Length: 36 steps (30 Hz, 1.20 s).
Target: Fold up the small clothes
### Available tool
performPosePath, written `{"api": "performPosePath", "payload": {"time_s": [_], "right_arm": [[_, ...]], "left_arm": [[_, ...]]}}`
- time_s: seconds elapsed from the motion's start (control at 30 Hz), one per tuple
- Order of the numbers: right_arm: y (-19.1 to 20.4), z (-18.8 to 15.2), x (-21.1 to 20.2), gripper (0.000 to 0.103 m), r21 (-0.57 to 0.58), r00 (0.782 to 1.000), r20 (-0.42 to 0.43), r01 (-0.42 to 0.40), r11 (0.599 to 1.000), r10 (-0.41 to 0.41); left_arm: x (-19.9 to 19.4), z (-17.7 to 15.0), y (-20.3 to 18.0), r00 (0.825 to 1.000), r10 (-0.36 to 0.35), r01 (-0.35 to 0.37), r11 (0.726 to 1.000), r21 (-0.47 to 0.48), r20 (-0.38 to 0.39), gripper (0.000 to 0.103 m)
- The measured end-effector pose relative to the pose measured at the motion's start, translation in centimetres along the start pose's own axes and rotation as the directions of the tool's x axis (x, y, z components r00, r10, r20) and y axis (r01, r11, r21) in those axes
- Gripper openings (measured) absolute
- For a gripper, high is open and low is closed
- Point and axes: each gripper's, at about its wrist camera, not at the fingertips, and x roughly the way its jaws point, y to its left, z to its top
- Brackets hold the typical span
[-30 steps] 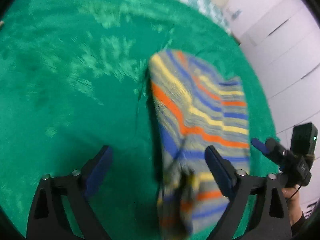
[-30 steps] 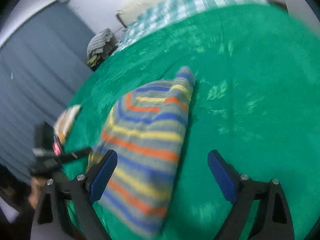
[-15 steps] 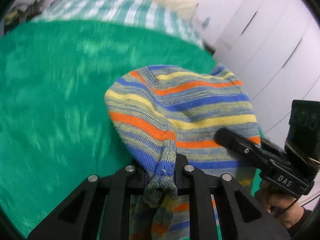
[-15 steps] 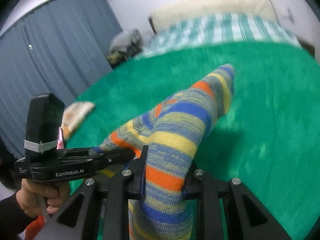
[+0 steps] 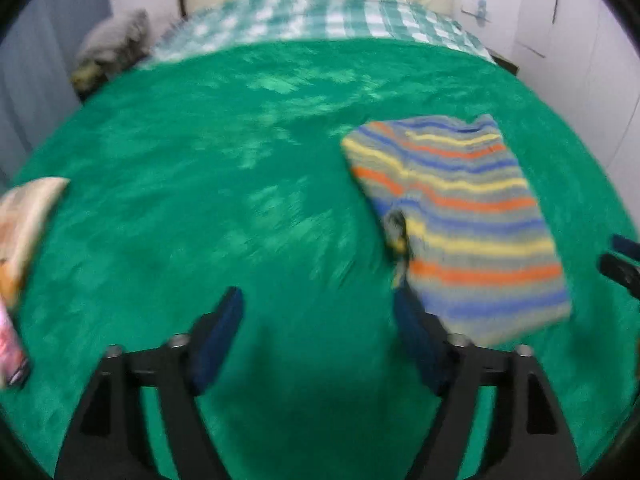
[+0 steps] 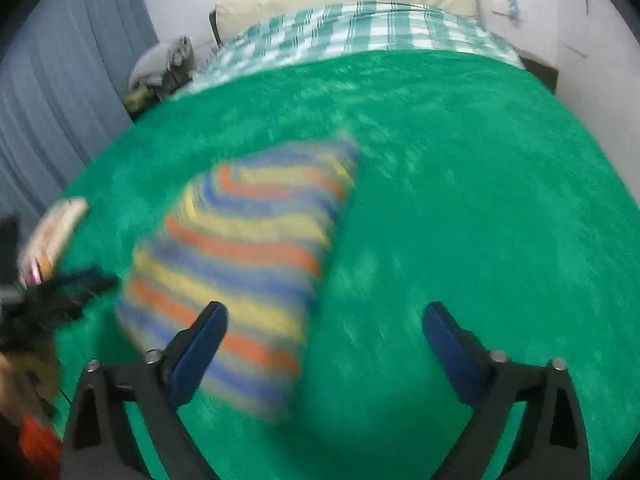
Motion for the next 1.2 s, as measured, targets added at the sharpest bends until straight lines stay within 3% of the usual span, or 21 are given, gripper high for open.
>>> {"api": "performPosePath", "payload": {"time_s": [0.07,0.2,0.33,0.5,0.9,1.03,1.2], "right_arm": [[0.5,-3.3,-2.0,0.103,-0.060,0.999,-0.006,0.050,0.997,-0.051],[2.3,-6.2,-6.1,0.103,-0.135,0.995,0.012,0.105,0.985,-0.104],[4.8,-6.6,-11.5,0.103,-0.157,0.991,0.108,0.101,0.982,-0.085],[8.4,-6.1,-16.8,0.103,-0.177,0.984,0.175,0.072,0.982,-0.040],[10.9,-10.4,-21.5,0.103,-0.141,0.994,0.100,0.059,0.988,-0.045],[11.4,-11.4,-23.0,0.103,-0.111,0.994,0.060,0.098,0.989,-0.091],[12.8,-13.1,-26.1,0.102,-0.103,0.989,0.071,0.137,0.985,-0.130]], "left_arm": [[-3.3,-1.8,0.0,0.996,0.060,-0.060,0.998,0.008,0.069,0.100],[-7.2,-1.9,-0.3,0.981,0.124,-0.125,0.992,0.003,0.147,0.102],[-9.4,0.0,-0.6,0.981,0.135,-0.133,0.991,-0.025,0.137,0.102],[-12.9,-1.1,-1.4,0.985,0.128,-0.124,0.991,-0.048,0.112,0.102],[-18.0,-4.4,-2.4,0.991,0.114,-0.111,0.992,-0.055,0.063,0.102],[-19.1,-5.6,-2.7,0.993,0.113,-0.110,0.993,-0.051,0.047,0.102],[-20.6,-6.8,-3.6,0.994,0.099,-0.098,0.995,-0.018,0.046,0.102]]}}
